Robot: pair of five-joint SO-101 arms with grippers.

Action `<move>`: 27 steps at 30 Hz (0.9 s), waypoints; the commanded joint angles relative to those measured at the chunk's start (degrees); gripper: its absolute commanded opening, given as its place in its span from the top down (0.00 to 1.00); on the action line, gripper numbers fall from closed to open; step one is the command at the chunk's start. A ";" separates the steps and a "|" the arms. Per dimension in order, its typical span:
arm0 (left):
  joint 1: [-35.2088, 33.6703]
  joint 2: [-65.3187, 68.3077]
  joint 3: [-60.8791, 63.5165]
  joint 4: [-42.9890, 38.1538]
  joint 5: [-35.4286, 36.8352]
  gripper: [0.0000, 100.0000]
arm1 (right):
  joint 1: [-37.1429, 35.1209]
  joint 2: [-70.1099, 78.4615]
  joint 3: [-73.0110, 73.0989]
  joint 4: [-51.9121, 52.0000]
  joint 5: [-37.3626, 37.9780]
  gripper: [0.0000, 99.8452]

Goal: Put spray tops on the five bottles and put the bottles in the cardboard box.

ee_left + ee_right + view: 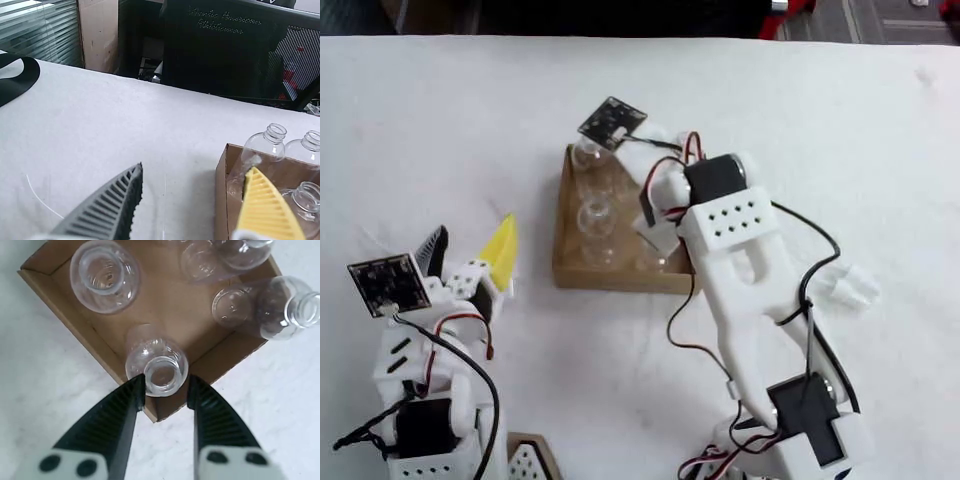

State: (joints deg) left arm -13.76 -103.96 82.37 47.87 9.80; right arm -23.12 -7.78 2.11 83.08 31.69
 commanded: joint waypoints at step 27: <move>-0.31 -0.40 -0.26 -1.49 0.62 0.70 | 10.95 -17.63 -10.73 14.90 -0.62 0.89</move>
State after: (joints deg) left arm -13.76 -103.96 82.37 47.87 9.80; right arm -17.23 -21.05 -9.93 96.88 31.69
